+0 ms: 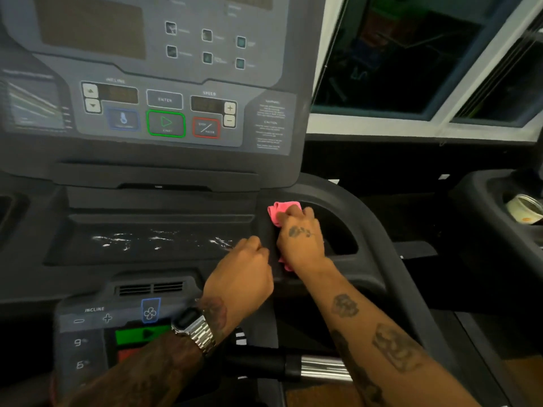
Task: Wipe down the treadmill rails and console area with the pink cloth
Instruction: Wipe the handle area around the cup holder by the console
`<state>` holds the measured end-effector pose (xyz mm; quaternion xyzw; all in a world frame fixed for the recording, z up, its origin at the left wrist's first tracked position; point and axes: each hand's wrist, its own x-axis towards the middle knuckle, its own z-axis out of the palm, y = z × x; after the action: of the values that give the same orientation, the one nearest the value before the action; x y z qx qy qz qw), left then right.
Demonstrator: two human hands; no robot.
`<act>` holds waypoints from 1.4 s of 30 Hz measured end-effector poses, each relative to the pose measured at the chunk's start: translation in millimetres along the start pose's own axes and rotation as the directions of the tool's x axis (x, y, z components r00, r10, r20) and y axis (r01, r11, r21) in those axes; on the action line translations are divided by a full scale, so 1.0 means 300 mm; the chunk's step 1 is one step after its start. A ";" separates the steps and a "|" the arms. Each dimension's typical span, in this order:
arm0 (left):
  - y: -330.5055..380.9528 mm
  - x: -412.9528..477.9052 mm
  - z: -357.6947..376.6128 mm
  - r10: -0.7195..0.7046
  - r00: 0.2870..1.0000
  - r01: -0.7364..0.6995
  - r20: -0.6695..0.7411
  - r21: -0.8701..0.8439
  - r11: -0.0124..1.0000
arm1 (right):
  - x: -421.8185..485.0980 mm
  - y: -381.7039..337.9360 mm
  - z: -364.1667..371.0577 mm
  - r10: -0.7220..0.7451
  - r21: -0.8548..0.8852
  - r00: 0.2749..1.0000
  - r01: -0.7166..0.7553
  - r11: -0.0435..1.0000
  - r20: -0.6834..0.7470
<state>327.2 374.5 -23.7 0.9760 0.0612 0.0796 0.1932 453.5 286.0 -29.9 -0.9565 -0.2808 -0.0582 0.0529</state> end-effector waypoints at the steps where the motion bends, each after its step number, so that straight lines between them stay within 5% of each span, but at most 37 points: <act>1: -0.001 0.002 0.005 -0.003 1.000 0.003 0.004 -0.002 1.000 | 0.037 0.010 0.008 -0.015 -0.030 1.000 0.015 0.999 -0.012; 6: -0.004 0.008 0.021 -0.068 0.996 0.071 0.058 -0.052 0.996 | 0.208 0.074 0.019 -0.107 0.031 0.993 0.106 0.994 0.052; 11: 0.011 0.001 -0.001 -0.072 0.997 0.072 0.013 -0.038 0.997 | 0.272 0.083 0.048 -0.042 -0.024 0.995 0.045 0.999 0.087; 21: 0.006 0.005 0.013 -0.049 0.999 0.049 0.013 0.006 0.999 | 0.029 0.128 0.001 -0.063 0.326 0.968 -0.021 0.945 0.244; 26: 0.003 0.008 0.016 -0.040 0.999 0.040 -0.008 -0.006 0.999 | -0.234 0.178 -0.088 -0.314 0.327 0.941 0.259 0.909 0.128; 31: 0.007 -0.003 0.015 -0.049 0.998 0.049 -0.026 -0.015 0.999 | -0.378 0.220 -0.110 -0.558 0.431 0.772 0.410 0.804 0.305; 34: 0.006 -0.004 0.017 -0.064 0.998 0.063 -0.027 -0.020 0.998 | -0.381 0.256 -0.091 -0.431 0.743 0.870 0.122 0.658 0.239; 37: 0.005 0.002 0.022 -0.063 0.998 0.063 -0.022 -0.011 0.998 | -0.288 0.272 -0.130 -0.229 0.873 0.941 -0.116 0.473 0.250; 42: 0.012 -0.005 0.016 -0.101 0.994 0.101 -0.028 -0.024 0.995 | -0.081 0.217 -0.189 0.013 0.783 0.995 0.072 0.618 -0.102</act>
<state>326.8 369.1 -26.8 0.9682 0.1124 0.0849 0.2068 464.0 210.9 18.2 -0.8285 -0.2906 0.0228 0.4782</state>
